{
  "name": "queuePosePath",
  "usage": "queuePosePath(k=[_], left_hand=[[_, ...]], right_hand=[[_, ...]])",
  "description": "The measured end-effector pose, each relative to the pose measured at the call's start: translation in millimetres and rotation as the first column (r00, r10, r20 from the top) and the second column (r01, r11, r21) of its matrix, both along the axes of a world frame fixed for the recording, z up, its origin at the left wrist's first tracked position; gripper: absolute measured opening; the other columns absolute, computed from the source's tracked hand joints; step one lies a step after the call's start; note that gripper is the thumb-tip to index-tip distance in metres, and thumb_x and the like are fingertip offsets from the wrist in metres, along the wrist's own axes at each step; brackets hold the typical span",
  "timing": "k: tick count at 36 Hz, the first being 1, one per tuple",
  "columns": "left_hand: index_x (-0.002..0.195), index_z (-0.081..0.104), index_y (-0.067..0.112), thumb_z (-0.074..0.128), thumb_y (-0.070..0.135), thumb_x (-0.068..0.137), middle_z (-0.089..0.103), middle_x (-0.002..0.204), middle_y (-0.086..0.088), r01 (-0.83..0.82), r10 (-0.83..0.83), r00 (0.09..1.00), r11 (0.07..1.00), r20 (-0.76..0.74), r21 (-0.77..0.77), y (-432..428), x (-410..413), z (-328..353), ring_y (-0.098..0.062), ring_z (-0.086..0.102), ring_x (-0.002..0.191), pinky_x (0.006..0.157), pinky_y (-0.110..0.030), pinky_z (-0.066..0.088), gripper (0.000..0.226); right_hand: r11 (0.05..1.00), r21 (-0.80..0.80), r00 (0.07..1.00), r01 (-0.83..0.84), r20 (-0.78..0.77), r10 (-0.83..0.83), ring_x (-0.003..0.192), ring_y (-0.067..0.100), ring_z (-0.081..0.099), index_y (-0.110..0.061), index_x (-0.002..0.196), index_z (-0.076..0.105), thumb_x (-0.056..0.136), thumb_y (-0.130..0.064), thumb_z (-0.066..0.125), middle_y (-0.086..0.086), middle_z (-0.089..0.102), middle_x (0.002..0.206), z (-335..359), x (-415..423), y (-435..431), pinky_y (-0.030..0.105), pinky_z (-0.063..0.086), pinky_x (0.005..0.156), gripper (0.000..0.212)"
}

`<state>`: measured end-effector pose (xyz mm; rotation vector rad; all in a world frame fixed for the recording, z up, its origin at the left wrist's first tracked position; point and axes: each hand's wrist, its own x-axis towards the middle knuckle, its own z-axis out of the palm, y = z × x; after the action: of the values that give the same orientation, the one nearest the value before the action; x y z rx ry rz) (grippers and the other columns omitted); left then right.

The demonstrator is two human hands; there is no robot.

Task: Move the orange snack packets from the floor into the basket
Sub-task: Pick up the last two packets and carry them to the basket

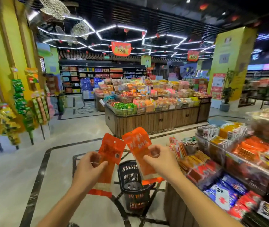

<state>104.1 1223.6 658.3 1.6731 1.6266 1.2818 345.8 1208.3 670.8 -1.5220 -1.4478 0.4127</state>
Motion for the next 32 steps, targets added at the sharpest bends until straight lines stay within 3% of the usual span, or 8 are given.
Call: queuePosePath(k=[5, 9, 12, 15, 19, 22, 28, 32], left_hand=[[0.09, 0.06, 0.024, 0.077, 0.024, 0.079, 0.064, 0.083, 0.008, 0.051, -0.051, 0.999, 0.998, 0.002, 0.031, 71.4, 14.6, -6.9, -0.007, 0.061, 0.075, 0.055, -0.018, 0.043, 0.02], [0.09, 0.058, 0.027, 0.076, 0.03, 0.081, 0.063, 0.086, 0.01, 0.076, -0.076, 0.997, 0.997, -0.011, 0.012, 127.4, 34.1, -13.9, -0.007, 0.062, 0.075, 0.053, -0.016, 0.043, 0.02], [0.09, 0.057, 0.029, 0.074, 0.03, 0.083, 0.063, 0.087, 0.01, 0.084, -0.084, 0.996, 0.996, -0.019, 0.013, 169.5, 52.9, -20.9, -0.007, 0.061, 0.075, 0.053, -0.014, 0.042, 0.019], [0.093, 0.057, 0.03, 0.073, 0.031, 0.083, 0.063, 0.09, 0.011, 0.076, -0.076, 0.997, 0.997, -0.018, 0.02, 214.8, 73.1, -27.3, -0.007, 0.061, 0.078, 0.055, -0.016, 0.043, 0.019], [0.095, 0.056, 0.034, 0.073, 0.035, 0.083, 0.063, 0.093, 0.014, 0.056, -0.056, 0.998, 0.998, -0.022, 0.023, 278.6, 102.6, -31.7, -0.007, 0.062, 0.082, 0.062, -0.023, 0.05, 0.021], [0.089, 0.052, 0.039, 0.073, 0.039, 0.083, 0.06, 0.091, 0.017, 0.031, -0.031, 0.999, 0.999, -0.015, 0.011, 321.8, 125.0, -32.0, -0.006, 0.062, 0.078, 0.055, -0.015, 0.044, 0.022], [0.089, 0.051, 0.038, 0.073, 0.039, 0.084, 0.061, 0.09, 0.016, -0.011, 0.011, 1.0, 1.0, -0.011, 0.017, 396.4, 151.9, -39.7, -0.005, 0.061, 0.079, 0.056, -0.014, 0.044, 0.022], [0.091, 0.05, 0.041, 0.072, 0.04, 0.084, 0.058, 0.092, 0.019, -0.035, 0.035, 0.999, 0.999, 0.007, -0.018, 441.8, 157.5, -53.1, -0.004, 0.06, 0.08, 0.057, -0.016, 0.045, 0.023]], right_hand=[[1.0, 0.011, 1.0, 0.029, 0.0, -0.029, 0.074, -0.008, 0.058, -0.015, 0.106, 0.073, 0.077, -0.017, 0.079, -0.006, 0.072, 0.092, 0.5, 20.2, 58.8, 0.003, 0.041, 0.063, 0.029], [0.999, 0.005, 0.999, 0.051, -0.001, -0.051, 0.076, -0.011, 0.058, -0.02, 0.105, 0.072, 0.078, -0.02, 0.08, -0.011, 0.071, 0.09, -7.0, 42.1, 107.5, 0.0, 0.042, 0.061, 0.028], [0.998, 0.0, 0.997, 0.068, 0.022, -0.068, 0.071, -0.009, 0.059, -0.024, 0.098, 0.072, 0.076, -0.023, 0.081, -0.015, 0.069, 0.082, -14.8, 61.1, 147.4, 0.007, 0.041, 0.06, 0.024], [0.997, -0.017, 0.997, 0.073, 0.035, -0.072, 0.075, 0.001, 0.063, -0.023, 0.098, 0.073, 0.075, -0.027, 0.08, -0.011, 0.071, 0.087, -20.7, 82.7, 195.1, 0.022, 0.045, 0.07, 0.025], [0.999, -0.008, 0.997, 0.053, 0.05, -0.053, 0.072, 0.003, 0.059, -0.024, 0.092, 0.071, 0.075, -0.031, 0.078, -0.017, 0.064, 0.078, -23.4, 111.2, 261.0, 0.022, 0.045, 0.065, 0.02], [0.999, -0.043, 0.999, 0.032, 0.037, -0.03, 0.079, -0.001, 0.061, -0.024, 0.1, 0.072, 0.077, -0.034, 0.078, -0.016, 0.067, 0.087, -23.3, 128.9, 309.1, 0.028, 0.051, 0.073, 0.026], [0.996, -0.084, 1.0, -0.017, 0.025, 0.019, 0.086, 0.004, 0.062, -0.023, 0.105, 0.071, 0.079, -0.035, 0.078, -0.013, 0.068, 0.095, -34.7, 152.8, 398.4, 0.035, 0.056, 0.082, 0.029], [0.994, -0.099, 0.999, -0.039, 0.023, 0.042, 0.081, 0.002, 0.061, -0.025, 0.098, 0.069, 0.079, -0.038, 0.078, -0.017, 0.066, 0.09, -51.9, 160.0, 454.5, 0.028, 0.05, 0.072, 0.024]])
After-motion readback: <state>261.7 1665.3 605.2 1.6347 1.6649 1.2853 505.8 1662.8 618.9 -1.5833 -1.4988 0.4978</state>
